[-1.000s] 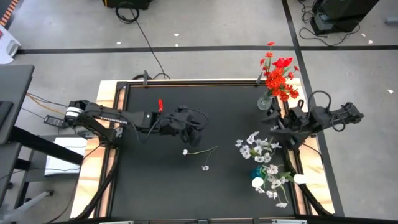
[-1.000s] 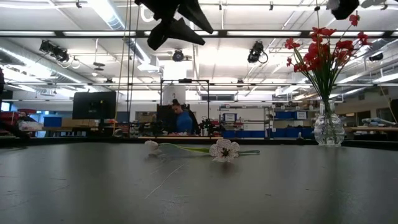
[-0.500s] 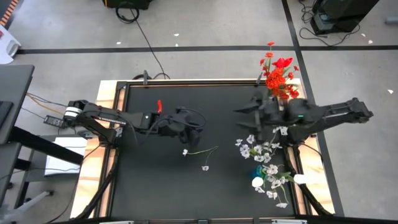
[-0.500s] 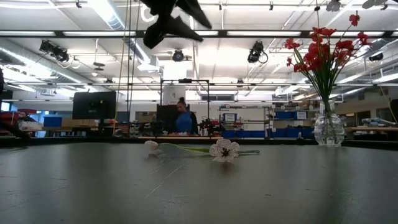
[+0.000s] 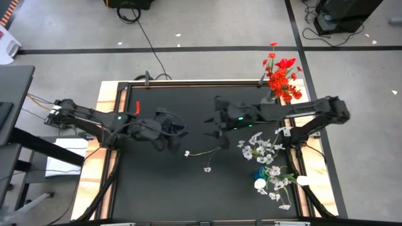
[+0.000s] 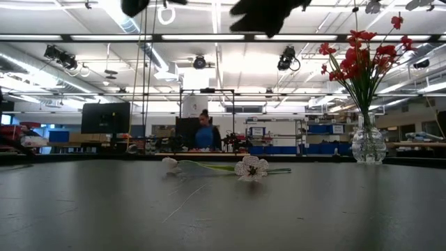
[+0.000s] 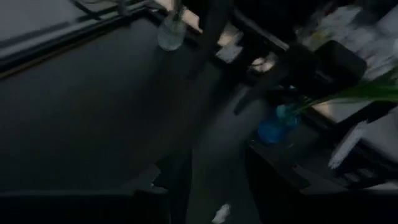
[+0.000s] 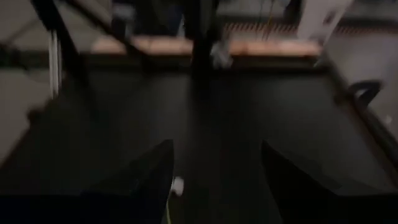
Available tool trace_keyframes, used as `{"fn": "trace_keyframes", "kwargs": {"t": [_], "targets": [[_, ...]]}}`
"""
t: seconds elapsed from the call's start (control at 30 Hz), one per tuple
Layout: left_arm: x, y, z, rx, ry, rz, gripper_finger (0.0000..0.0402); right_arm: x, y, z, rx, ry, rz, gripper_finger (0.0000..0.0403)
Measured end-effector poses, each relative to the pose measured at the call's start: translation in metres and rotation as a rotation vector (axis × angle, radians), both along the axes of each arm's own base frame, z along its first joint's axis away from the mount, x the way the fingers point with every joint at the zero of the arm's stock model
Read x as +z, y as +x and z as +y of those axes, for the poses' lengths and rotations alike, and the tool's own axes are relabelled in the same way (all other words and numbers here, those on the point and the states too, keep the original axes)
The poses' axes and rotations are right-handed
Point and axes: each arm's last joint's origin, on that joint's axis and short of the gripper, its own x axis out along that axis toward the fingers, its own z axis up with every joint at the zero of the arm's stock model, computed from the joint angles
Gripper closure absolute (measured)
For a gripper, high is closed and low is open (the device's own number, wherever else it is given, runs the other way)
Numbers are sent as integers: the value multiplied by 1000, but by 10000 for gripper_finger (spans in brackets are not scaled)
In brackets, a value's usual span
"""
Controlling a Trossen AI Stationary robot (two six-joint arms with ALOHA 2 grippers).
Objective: Sort flowers into vase by color
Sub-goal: Put the white flowers into the blue vase
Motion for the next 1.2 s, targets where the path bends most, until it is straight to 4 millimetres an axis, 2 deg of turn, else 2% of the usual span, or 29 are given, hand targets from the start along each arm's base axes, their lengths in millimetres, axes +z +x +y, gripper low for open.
{"fn": "trace_keyframes", "kwargs": {"t": [0.1, 0.3, 0.47, 0.67, 0.9, 1.2], "targets": [[1, -11, -4, 21, 40, 27, 251, -18, 18, -1, 50, -14, 119, 159], [-1, -17, -9, 14, 68, 66, 251, -52, 41, 3, 165, -102, 354, 171], [-5, -19, -9, 9, 82, 108, 251, -94, 48, 4, 248, -121, 581, 171], [-5, -20, -9, 12, 88, 119, 251, -136, 48, 20, 378, -145, 779, 172], [-8, -21, -9, 16, 91, 145, 251, -159, 54, 40, 461, -219, 807, 172], [-8, -21, -9, 16, 91, 147, 251, -173, 64, 35, 394, -269, 789, 172]]}}
